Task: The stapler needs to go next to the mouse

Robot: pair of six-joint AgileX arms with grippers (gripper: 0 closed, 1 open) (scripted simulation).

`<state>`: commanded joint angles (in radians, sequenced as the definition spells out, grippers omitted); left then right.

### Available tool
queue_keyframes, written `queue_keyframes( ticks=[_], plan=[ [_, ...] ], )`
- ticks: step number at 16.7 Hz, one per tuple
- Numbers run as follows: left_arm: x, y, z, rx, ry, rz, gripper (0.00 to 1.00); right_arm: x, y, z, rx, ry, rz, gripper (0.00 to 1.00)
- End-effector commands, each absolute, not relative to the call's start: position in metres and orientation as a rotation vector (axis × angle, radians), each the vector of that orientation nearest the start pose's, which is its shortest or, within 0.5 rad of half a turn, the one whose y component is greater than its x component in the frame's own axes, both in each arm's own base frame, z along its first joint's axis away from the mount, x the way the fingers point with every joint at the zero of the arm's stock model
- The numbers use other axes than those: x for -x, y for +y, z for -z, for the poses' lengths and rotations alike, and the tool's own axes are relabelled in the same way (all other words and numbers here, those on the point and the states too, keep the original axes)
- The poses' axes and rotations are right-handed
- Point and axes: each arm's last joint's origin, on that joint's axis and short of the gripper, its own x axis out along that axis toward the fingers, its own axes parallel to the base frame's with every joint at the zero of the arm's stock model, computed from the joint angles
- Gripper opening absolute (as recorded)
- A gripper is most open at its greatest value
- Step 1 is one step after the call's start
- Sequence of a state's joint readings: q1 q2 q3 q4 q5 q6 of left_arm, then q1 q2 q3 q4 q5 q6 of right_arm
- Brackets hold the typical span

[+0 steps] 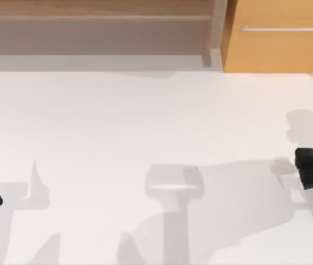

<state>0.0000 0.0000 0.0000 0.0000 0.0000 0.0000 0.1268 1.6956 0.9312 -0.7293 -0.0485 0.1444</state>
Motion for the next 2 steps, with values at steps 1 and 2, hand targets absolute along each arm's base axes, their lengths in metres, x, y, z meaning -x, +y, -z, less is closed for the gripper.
queue_keyframes(
  ticks=[1, 2],
  plan=[
    [-0.1057, -0.0012, -0.1600, 0.000, 0.000, 0.000, 1.00, -0.2819, 0.0387, -0.1366, -0.055, 1.501, -0.036, 1.00],
    [-0.1057, -0.0012, -0.1600, 0.000, 0.000, 0.000, 1.00, -0.2819, 0.0387, -0.1366, -0.055, 1.501, -0.036, 1.00]
  ],
)
